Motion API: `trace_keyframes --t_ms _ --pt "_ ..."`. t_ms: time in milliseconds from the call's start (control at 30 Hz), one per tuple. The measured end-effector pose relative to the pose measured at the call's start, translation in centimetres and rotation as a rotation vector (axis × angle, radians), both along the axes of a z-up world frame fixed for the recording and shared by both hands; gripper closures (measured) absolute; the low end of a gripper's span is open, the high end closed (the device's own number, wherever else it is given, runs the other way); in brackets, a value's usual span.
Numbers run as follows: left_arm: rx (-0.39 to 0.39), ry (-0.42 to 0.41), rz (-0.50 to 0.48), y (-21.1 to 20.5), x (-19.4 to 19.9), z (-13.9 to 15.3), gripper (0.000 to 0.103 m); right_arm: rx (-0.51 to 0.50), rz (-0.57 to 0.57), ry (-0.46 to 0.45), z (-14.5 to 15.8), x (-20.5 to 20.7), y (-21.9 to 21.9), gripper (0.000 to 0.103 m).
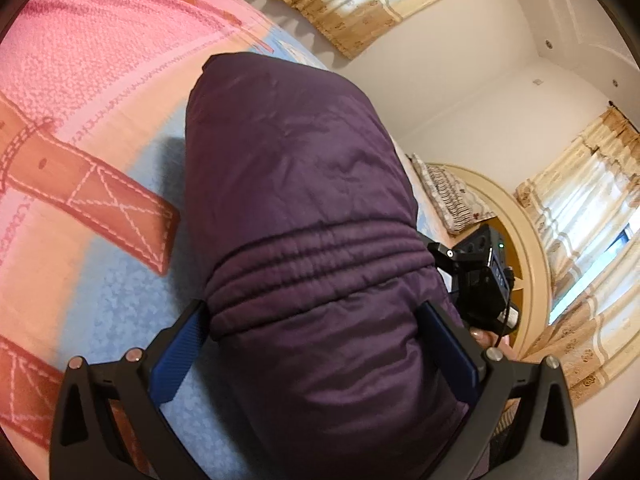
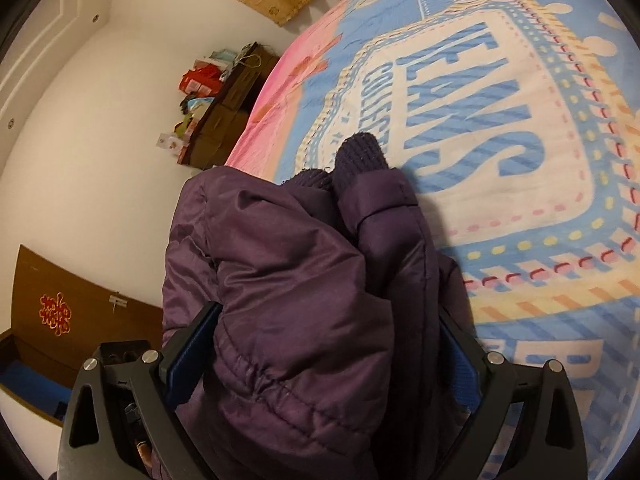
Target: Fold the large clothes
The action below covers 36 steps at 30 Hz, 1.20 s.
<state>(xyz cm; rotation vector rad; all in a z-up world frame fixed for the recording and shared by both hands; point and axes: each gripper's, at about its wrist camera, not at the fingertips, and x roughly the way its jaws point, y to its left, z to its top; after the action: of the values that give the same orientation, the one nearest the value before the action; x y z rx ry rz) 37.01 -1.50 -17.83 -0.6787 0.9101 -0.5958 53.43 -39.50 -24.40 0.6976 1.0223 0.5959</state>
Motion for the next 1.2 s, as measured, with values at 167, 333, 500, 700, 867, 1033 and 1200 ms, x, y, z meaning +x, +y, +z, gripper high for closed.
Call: trace_keyframes --t_ms 167,333,500,700,867,1033,1200 --pt "-0.029 -0.012 -0.012 0.7 -0.2 -0.2 0.000 0.036 0.024 0.000 -0.4 0.3 0.2 0.018" --pt "0.071 -0.055 -0.044 -0.4 -0.8 1.9 0.001 0.051 0.026 -0.047 0.6 -1.3 0.8 0.036" --pt "0.139 -0.093 -0.073 -1.6 -1.9 4.0 0.004 0.084 0.012 -0.102 1.9 -3.8 1.0 0.046" --pt "0.223 -0.157 -0.084 -1.2 -4.0 6.2 0.005 0.151 0.013 -0.139 2.5 -7.0 2.2 0.051" --pt "0.290 -0.199 -0.078 -0.1 -6.0 7.6 0.006 0.211 0.035 -0.165 3.3 -9.7 4.4 0.054" --pt "0.359 -0.227 -0.054 0.3 -7.4 9.2 0.006 0.236 0.074 -0.179 4.0 -11.0 7.3 0.054" --pt "0.406 -0.232 -0.021 2.1 -8.4 9.2 0.006 0.253 0.113 -0.182 4.4 -11.6 10.6 0.054"
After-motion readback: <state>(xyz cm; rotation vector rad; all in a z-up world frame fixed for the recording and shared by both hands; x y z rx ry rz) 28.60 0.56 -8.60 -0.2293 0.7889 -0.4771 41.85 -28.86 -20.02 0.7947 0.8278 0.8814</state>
